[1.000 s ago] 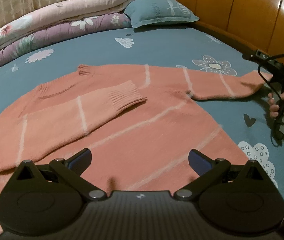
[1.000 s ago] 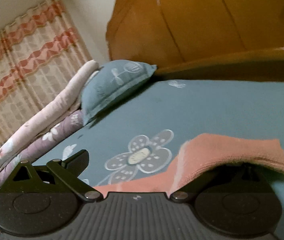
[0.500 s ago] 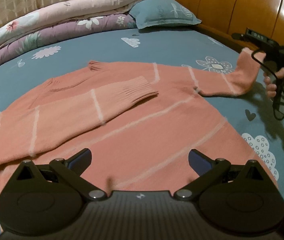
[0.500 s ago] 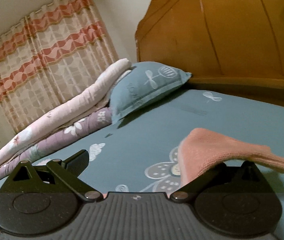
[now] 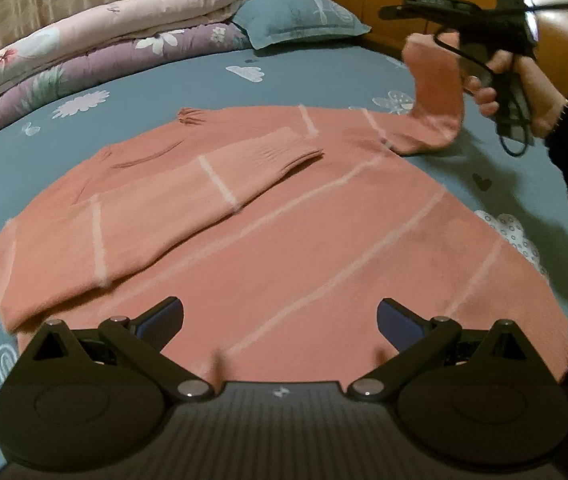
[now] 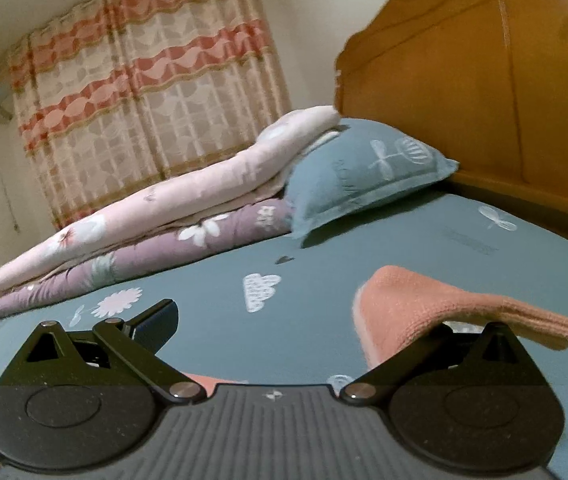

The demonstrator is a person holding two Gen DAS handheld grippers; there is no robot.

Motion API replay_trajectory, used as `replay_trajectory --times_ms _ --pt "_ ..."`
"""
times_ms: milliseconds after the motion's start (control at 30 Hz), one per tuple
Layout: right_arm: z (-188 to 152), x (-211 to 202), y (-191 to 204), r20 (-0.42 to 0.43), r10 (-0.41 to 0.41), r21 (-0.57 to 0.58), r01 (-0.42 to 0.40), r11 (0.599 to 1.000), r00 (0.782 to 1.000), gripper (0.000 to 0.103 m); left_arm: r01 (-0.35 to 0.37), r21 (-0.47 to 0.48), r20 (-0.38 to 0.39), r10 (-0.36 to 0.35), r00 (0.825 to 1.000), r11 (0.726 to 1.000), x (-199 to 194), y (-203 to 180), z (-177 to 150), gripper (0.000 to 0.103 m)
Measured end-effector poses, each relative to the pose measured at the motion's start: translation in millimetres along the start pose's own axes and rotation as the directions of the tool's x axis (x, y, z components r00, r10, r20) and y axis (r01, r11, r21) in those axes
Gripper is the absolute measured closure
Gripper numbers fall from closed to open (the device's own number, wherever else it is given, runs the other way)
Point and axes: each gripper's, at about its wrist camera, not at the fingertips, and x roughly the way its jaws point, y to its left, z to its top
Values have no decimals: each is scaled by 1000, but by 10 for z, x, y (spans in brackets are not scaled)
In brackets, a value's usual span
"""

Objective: Fold clothes
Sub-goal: 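Lift the sleeve up off the sheet with the right gripper, then carry the held sleeve over the sweater body with the right gripper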

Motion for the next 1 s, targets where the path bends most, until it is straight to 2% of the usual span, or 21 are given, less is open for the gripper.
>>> replay_trajectory --times_ms 367,767,1000 --pt "2 179 729 -31 37 -68 -39 997 999 0 64 94 -57 -59 997 993 -215 294 -235 1" --pt "-70 274 1093 -68 54 -97 -60 993 996 0 104 131 -97 -92 991 986 -339 399 -369 1" --pt "-137 380 1267 -71 65 -107 -73 992 995 0 70 156 -97 -55 994 985 -348 399 -372 1"
